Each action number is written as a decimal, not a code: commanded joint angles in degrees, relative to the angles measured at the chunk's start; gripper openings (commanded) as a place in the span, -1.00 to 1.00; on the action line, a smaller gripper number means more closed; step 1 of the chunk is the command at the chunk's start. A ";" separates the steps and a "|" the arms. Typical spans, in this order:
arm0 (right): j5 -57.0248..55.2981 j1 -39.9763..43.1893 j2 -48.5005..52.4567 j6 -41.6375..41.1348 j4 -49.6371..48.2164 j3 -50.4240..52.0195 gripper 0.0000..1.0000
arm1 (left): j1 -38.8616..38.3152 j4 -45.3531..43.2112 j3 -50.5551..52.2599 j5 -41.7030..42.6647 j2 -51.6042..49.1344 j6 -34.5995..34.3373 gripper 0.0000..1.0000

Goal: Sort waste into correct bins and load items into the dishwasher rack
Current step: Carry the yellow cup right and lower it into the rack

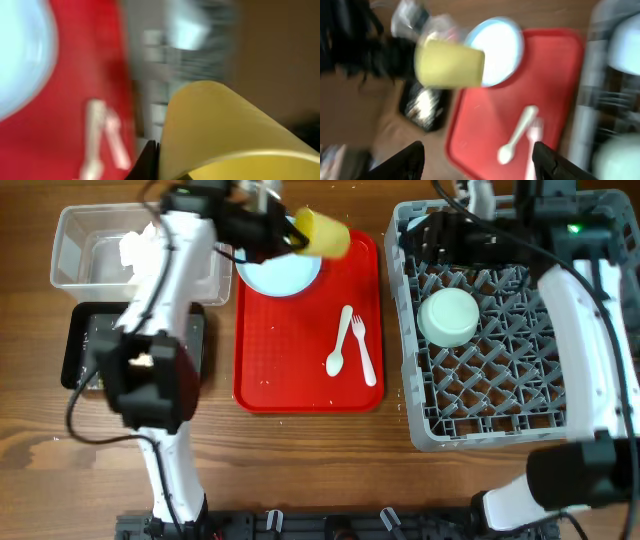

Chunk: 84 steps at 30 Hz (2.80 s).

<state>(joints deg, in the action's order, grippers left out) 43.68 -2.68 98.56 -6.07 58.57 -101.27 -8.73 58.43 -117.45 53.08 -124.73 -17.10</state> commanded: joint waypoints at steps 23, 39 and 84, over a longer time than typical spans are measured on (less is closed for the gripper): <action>37.16 -3.65 7.02 4.96 -23.76 0.46 -0.13 | -3.43 0.59 -0.74 34.29 2.49 1.88 0.57; -21.81 2.43 -11.08 1.36 7.13 0.46 -0.11 | 13.35 4.63 -0.74 -33.31 2.49 -10.19 1.00; -40.59 2.38 -18.36 -11.19 33.57 17.79 -0.12 | 13.35 4.39 -0.74 -33.46 2.47 -10.19 0.99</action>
<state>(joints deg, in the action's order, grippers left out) 7.40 -0.12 79.18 -14.35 92.27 -84.44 4.62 62.96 -117.60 20.36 -122.93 -26.92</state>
